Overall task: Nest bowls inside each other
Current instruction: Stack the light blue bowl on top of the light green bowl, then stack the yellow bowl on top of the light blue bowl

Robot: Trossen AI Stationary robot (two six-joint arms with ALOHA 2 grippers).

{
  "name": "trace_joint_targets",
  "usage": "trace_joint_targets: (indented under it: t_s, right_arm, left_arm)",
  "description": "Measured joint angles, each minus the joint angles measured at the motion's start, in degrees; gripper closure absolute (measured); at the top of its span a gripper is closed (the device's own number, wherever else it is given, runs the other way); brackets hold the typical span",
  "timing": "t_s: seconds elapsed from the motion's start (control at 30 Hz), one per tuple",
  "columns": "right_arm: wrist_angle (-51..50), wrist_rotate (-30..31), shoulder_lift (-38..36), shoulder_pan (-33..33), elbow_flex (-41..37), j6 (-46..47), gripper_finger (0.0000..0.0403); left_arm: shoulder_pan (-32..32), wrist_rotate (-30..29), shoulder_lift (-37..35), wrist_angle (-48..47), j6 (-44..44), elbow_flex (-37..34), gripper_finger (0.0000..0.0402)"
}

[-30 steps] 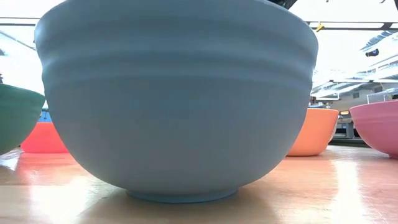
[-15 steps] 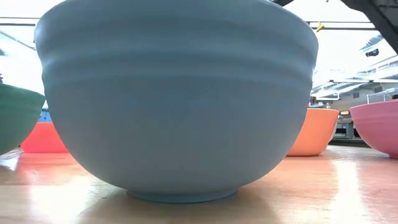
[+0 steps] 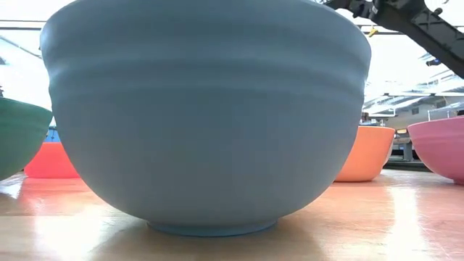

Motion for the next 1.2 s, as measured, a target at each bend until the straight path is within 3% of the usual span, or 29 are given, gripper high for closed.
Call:
trace_joint_targets:
  t_s: [0.33, 0.67, 1.07, 1.2]
  right_arm:
    - [-11.4, -2.0, 0.0, -1.2, 0.1, -0.1, 0.0403]
    - [-14.0, -1.4, -0.2, -0.4, 0.1, -2.1, 0.0401]
    - [-16.7, 0.7, -7.8, 0.2, 0.1, -2.5, 0.0294]
    - [-27.3, 2.5, -11.0, 1.0, 0.1, -2.7, 0.0274]
  left_arm:
    - [0.0, 0.0, 0.0, 0.0, -0.1, 0.0, 0.0214]
    - [0.0, 0.0, 0.0, -0.1, -0.1, 0.0, 0.0214]
    - [0.0, 0.0, 0.0, -0.1, -0.1, 0.0, 0.0214]
    - [0.0, 0.0, 0.0, -0.4, -1.2, 0.0, 0.0214]
